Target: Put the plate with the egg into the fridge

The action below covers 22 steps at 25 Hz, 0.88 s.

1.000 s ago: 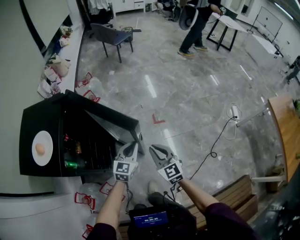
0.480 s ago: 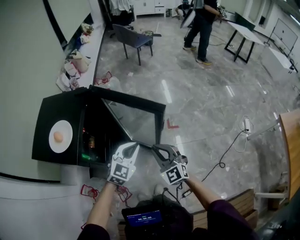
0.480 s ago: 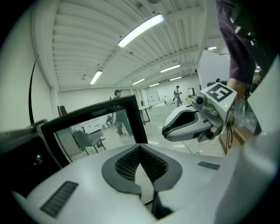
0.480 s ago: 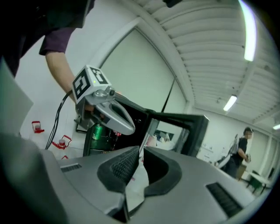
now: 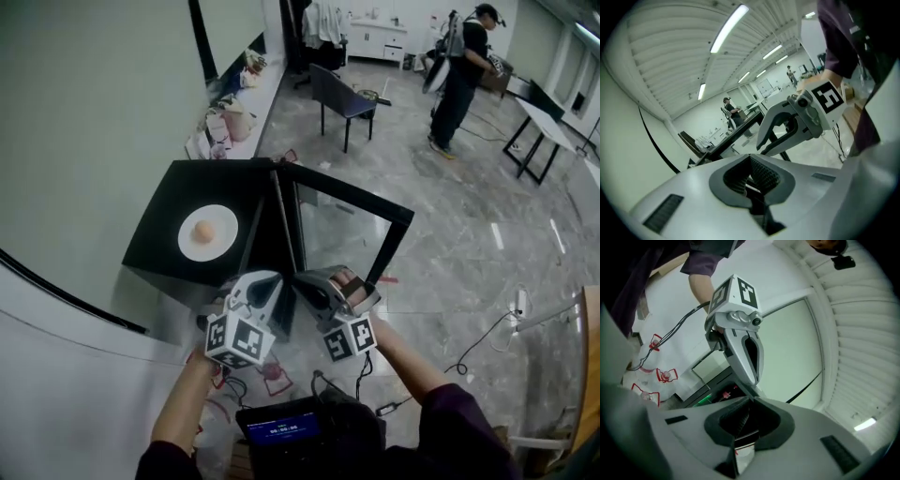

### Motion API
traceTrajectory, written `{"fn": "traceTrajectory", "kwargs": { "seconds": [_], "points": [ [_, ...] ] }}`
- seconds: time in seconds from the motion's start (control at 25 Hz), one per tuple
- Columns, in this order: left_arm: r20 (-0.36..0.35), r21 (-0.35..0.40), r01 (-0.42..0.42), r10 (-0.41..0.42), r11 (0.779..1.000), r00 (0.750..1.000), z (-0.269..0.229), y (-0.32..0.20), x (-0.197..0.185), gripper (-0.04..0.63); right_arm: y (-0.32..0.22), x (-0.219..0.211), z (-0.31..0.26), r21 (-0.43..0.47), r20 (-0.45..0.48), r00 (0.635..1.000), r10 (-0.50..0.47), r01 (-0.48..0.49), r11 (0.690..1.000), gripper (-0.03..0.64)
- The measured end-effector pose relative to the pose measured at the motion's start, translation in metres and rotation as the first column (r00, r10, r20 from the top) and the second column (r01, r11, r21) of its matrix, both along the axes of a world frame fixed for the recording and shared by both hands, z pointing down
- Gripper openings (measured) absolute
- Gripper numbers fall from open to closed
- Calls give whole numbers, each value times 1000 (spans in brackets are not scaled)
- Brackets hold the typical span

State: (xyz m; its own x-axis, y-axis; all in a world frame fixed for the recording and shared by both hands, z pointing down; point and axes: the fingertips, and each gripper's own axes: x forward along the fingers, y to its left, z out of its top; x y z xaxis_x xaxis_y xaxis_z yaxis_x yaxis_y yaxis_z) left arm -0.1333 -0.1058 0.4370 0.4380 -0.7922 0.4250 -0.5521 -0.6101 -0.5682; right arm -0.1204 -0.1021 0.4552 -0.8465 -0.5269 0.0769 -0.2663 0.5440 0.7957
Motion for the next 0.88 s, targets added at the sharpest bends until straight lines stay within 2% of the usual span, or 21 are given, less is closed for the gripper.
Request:
{"fn": "traceTrajectory", "kwargs": {
  "seconds": [0.16, 0.24, 0.44, 0.56, 0.68, 0.88],
  "points": [
    [-13, 21, 61, -61, 998, 998, -40, 8, -39, 9, 4, -31, -24, 96, -49, 997, -64, 69, 993, 40],
    [15, 41, 105, -106, 994, 994, -54, 2, -61, 9, 2, -42, -29, 149, -95, 991, -99, 112, 982, 40],
    [71, 21, 257, -257, 966, 964, -62, -32, -130, 9, -12, -63, -38, 237, -182, 963, -197, 237, 942, 40],
    [63, -33, 331, -328, 943, 942, -60, -51, -167, 9, -25, -73, -43, 272, -213, 943, -256, 309, 911, 40],
    [78, -122, 380, -373, 917, 925, -51, -62, -203, 9, -34, -82, -46, 293, -238, 921, -307, 369, 882, 40],
    [175, -270, 444, -410, 854, 895, -30, -74, -249, 11, -45, -98, -46, 322, -297, 888, -351, 439, 839, 41]
  ]
}}
